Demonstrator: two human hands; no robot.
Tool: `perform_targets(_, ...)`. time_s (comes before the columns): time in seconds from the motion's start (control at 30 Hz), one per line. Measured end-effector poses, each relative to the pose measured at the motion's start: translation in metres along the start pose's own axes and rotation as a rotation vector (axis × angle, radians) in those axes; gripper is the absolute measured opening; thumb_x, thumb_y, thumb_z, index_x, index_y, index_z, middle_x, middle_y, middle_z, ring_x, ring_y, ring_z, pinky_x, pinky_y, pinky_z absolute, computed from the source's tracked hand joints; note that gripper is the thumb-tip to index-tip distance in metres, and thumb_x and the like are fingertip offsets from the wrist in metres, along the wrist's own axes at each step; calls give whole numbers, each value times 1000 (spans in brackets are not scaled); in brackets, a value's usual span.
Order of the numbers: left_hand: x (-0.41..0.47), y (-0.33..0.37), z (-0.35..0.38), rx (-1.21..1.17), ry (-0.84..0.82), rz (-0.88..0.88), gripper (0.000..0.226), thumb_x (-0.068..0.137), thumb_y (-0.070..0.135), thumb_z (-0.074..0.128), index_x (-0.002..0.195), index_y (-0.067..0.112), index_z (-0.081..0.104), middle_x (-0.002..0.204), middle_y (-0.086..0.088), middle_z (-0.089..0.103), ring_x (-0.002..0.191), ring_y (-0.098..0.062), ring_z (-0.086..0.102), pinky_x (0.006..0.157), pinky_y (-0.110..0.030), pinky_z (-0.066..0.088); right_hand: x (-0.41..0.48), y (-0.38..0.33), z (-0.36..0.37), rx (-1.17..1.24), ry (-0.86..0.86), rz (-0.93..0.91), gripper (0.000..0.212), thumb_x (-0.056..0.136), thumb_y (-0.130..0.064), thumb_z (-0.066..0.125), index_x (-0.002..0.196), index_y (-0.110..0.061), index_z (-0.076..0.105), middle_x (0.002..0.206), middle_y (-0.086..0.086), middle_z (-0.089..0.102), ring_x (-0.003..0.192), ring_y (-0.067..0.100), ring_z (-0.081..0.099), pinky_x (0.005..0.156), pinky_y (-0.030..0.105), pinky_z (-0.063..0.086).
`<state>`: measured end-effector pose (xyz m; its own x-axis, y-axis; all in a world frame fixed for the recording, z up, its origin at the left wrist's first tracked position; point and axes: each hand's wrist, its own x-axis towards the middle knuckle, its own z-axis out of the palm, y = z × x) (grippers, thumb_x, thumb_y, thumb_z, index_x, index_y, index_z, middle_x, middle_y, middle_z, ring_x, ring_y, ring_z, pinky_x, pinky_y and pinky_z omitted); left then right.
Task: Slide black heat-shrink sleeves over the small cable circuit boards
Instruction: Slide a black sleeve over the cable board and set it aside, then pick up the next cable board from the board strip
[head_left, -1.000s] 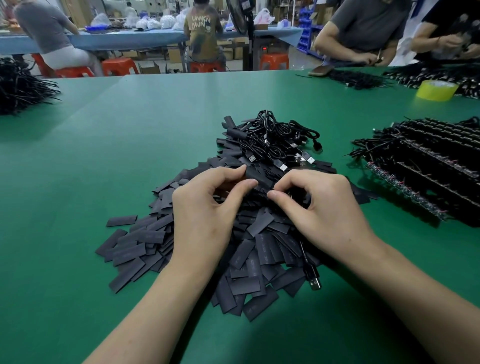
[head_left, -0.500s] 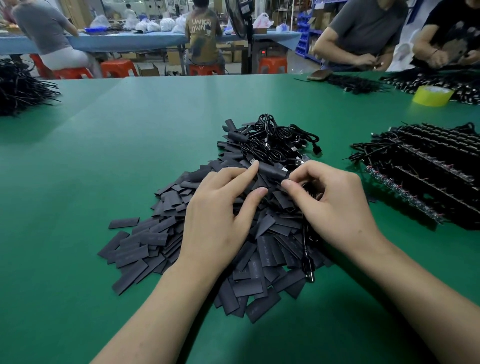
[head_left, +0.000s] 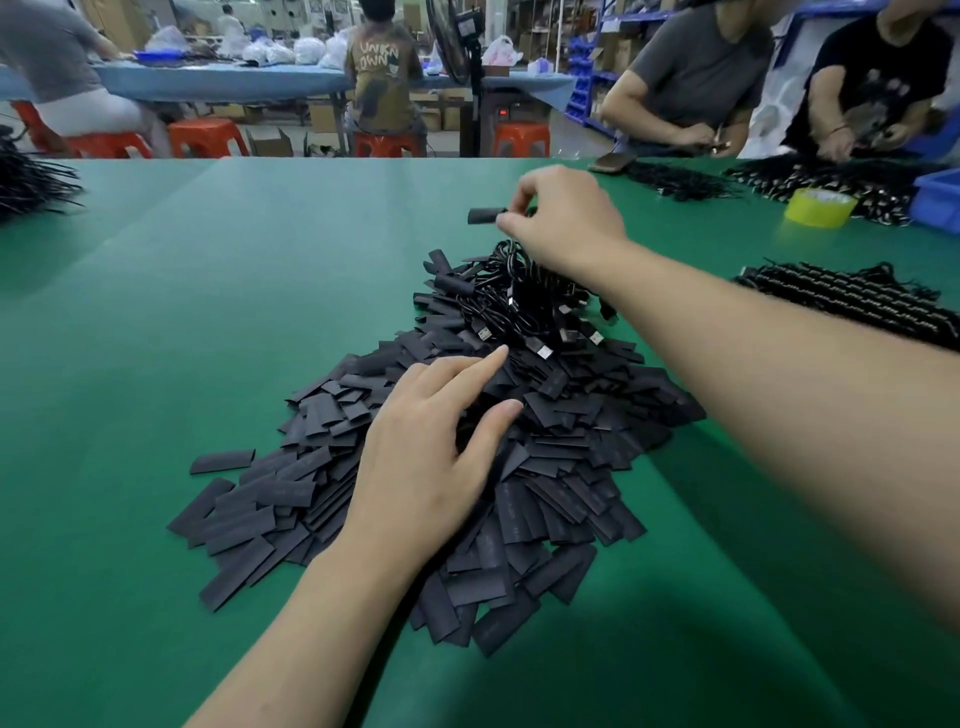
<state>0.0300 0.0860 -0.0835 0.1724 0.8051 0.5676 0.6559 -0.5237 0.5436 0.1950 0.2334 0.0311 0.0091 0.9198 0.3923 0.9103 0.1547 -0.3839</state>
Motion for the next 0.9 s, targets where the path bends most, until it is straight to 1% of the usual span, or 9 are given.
perform_targets(0.1,0,-1,0,7,-29,9,47,99,47,54,142,30,59,124,18,62,107,-6,56,97,-26,46,25,-8,8,-73,-47,34,26,95,-40,66,107,-17,72,108,3,68,107,28,63,76,30,41)
perform_targets(0.23,0,-2,-2,29,-54,5,46,99,47,53,142,30,59,124,18,62,107,-6,55,97,-22,42,14,-6,23,-90,-75,36,37,98,-34,62,131,-16,61,134,7,62,123,30,57,92,34,44)
perform_targets(0.33,1,-1,-1,46,-82,19,43,101,44,56,141,29,60,124,17,63,108,-6,54,96,-21,39,-20,1,29,-58,-33,-16,34,100,-31,59,131,-19,61,132,8,59,119,29,58,95,36,44)
perform_targets(0.43,1,0,-1,49,-94,28,40,101,41,58,139,29,63,122,18,64,106,-5,54,94,-22,41,-68,14,28,38,47,-93,28,101,-32,57,126,-20,64,123,3,58,111,25,58,96,39,46)
perform_targets(0.5,1,-1,-2,47,-94,35,38,101,40,58,136,29,64,121,18,64,105,-6,54,94,-23,42,-101,25,25,93,93,-121,27,102,-32,55,124,-21,65,121,-1,57,114,20,57,100,42,45)
perform_targets(0.6,1,-2,-3,43,-86,49,33,101,39,59,131,27,68,119,17,65,104,-7,56,94,-26,44,-144,46,20,83,61,-68,34,103,-36,52,131,-21,63,135,-3,54,130,17,49,111,43,38)
perform_targets(0.7,1,-2,-3,40,-62,64,27,101,35,61,125,27,70,116,16,65,103,-9,58,94,-29,46,-169,60,20,23,-29,-2,46,104,-45,47,144,-26,54,155,-2,42,147,17,32,122,41,25)
perform_targets(0.77,1,-1,-3,50,-49,80,25,102,35,60,122,27,71,115,16,65,102,-8,58,94,-29,47,-174,62,24,14,-42,-1,49,104,-49,45,148,-29,50,161,-1,36,151,17,25,124,40,19)
perform_targets(0.9,2,5,-3,62,-22,127,27,101,37,57,118,25,73,113,14,65,103,-10,59,94,-35,50,-169,63,32,-16,-108,-28,52,104,-53,41,150,-30,48,162,3,34,152,20,24,125,41,18)
